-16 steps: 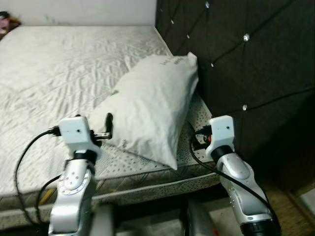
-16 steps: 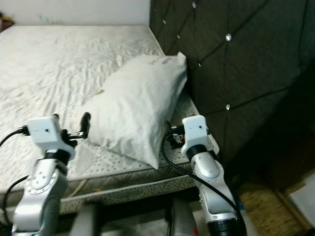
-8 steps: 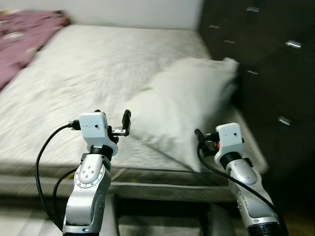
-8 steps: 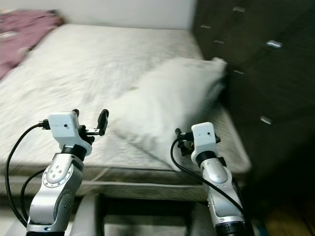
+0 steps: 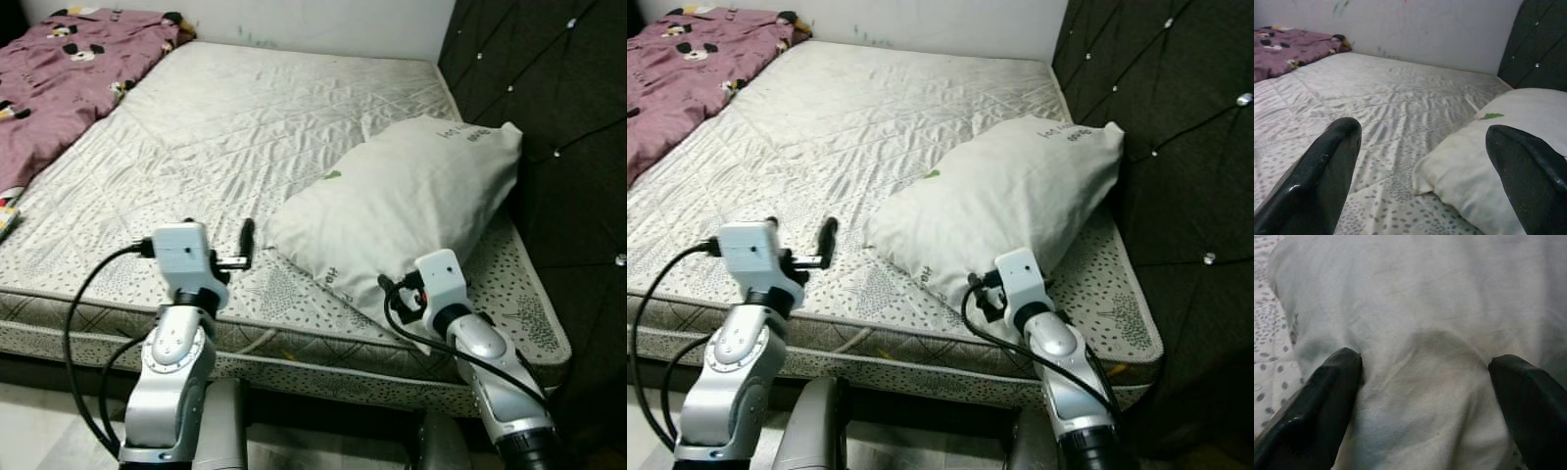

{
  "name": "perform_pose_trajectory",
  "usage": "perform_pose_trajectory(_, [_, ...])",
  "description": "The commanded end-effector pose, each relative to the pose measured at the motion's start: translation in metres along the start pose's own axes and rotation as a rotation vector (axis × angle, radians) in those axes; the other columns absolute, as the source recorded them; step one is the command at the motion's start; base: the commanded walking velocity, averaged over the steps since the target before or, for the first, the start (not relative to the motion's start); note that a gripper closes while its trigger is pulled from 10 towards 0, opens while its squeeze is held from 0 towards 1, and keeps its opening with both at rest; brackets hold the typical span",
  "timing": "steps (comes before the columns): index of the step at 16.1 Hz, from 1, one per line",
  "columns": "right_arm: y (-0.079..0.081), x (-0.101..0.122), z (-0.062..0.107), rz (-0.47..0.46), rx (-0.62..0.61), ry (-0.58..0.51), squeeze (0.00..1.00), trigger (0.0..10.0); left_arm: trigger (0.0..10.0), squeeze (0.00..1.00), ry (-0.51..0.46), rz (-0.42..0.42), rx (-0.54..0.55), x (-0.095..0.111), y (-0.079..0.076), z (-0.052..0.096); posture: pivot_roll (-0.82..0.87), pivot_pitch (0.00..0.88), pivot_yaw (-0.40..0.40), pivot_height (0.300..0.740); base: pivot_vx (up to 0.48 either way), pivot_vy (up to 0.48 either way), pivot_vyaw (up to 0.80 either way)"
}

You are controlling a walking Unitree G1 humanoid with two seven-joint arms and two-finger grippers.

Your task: Clean up the room

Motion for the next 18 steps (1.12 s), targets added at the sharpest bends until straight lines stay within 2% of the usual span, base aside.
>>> perform_pose_trajectory(1, [-0.013, 0.001, -0.002, -0.010, -0.068, 0.012, 0.00, 10.0, 10.0, 0.00, 0.020, -0.004, -0.004, -0.003, 0.001, 0.001, -0.02, 0.061, -0.023, 0.521, 0.000, 0.000, 0.00])
perform_pose_trajectory(2, [-0.020, 0.007, 0.002, -0.061, -0.113, -0.011, 0.00, 10.0, 10.0, 0.00, 0.018, -0.007, -0.002, -0.002, 0.001, 0.001, -0.02, 0.061, -0.022, 0.521, 0.000, 0.000, 0.00])
perform_pose_trajectory(3, [-0.020, 0.007, 0.007, -0.063, -0.120, -0.013, 0.00, 10.0, 10.0, 0.00, 0.018, -0.011, -0.001, -0.002, 0.002, 0.001, -0.02, 0.061, -0.020, 0.521, 0.000, 0.000, 0.00])
perform_pose_trajectory(7, [-0.017, -0.009, 0.033, -0.087, -0.132, 0.088, 0.00, 10.0, 10.0, 0.00, 0.026, -0.017, -0.003, -0.002, 0.004, 0.002, -0.03, 0.067, -0.013, 0.521, 0.000, 0.000, 0.00])
perform_pose_trajectory(8, [-0.010, -0.014, 0.048, -0.120, -0.108, 0.130, 0.00, 10.0, 10.0, 0.00, 0.029, -0.017, -0.007, -0.003, 0.003, 0.003, -0.04, 0.069, -0.010, 0.521, 0.000, 0.000, 0.00])
perform_pose_trajectory(9, [-0.007, -0.014, 0.052, -0.132, -0.099, 0.134, 0.00, 10.0, 10.0, 0.00, 0.030, -0.016, -0.008, -0.003, 0.003, 0.003, -0.04, 0.070, -0.009, 0.521, 0.000, 0.000, 0.00])
perform_pose_trajectory(11, [0.008, -0.019, 0.067, -0.128, -0.017, 0.164, 0.00, 10.0, 10.0, 0.00, 0.041, -0.008, -0.026, -0.005, 0.000, 0.001, -0.07, 0.074, 0.000, 0.521, 0.000, 0.000, 0.00])
perform_pose_trajectory(13, [0.006, -0.026, 0.065, -0.167, -0.027, 0.197, 0.00, 10.0, 10.0, 0.00, 0.044, -0.003, -0.039, -0.006, -0.004, -0.002, -0.07, 0.075, 0.001, 0.521, 0.000, 0.000, 0.00])
perform_pose_trajectory(18, [0.017, 0.004, 0.027, -0.219, 0.022, 0.157, 0.00, 10.0, 10.0, 0.00, 0.061, 0.010, -0.017, -0.006, 0.004, 0.001, -0.03, 0.076, -0.001, 0.521, 0.000, 0.000, 0.00])
Point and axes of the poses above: a point about 5 cm out from each wrist's last joint towards the gripper, its own z axis pointing back from the gripper into the wrist, its own x axis along the axis of the wrist's last joint, y = z × x, the point moved 2 cm from there along -z, pointing out of the wrist towards the gripper, and after that the axes turned 10 degrees about z, right-handed, at the moved point
